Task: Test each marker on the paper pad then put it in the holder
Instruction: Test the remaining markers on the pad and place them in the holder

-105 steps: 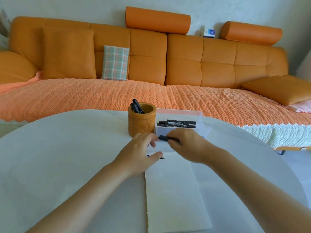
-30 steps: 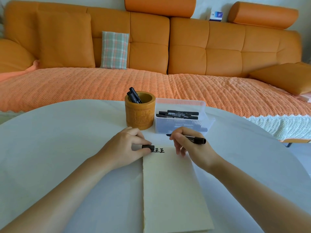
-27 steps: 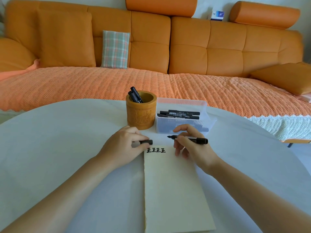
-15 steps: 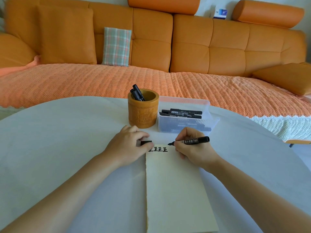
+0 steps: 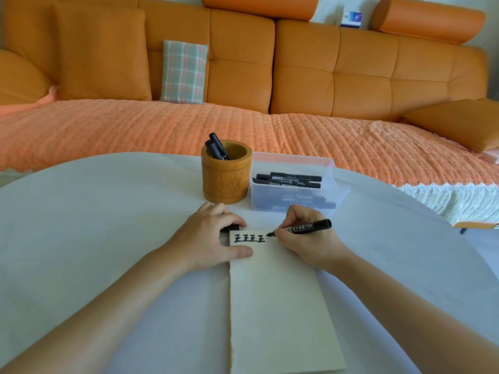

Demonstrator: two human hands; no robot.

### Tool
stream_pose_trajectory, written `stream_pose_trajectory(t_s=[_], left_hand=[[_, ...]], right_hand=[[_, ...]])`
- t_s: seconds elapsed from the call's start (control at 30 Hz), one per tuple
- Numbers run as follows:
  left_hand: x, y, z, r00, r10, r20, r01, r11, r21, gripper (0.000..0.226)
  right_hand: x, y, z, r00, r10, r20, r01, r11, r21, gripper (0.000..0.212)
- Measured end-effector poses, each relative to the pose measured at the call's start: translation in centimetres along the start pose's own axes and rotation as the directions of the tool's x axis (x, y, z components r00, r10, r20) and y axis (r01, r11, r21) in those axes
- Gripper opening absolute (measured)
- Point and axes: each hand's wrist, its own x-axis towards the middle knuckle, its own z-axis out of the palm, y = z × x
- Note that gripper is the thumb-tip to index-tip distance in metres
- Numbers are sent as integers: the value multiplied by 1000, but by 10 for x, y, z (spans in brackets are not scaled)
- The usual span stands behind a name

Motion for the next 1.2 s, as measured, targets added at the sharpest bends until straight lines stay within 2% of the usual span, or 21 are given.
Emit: stream_pose_trajectory(t_s=[0.23,0.6,0.87,1.2], left_hand=[[1,1,-1,999,-26,28,26,1000,6,73],[1,0,-1,999,-43,31,42,999,12,73],[2,-1,0,998,-46,33,46,999,8,71],[1,0,0,998,-50,42,50,999,9,74]], right_hand=[[0,0,3,1000,-3,-13,2,999,-39,25],[0,4,1,998,-54,-29,51,996,-79,31],[-1,4,-2,995,-85,57,88,994,-60,26],[1,7,0,997,-77,10,78,994,-74,31]])
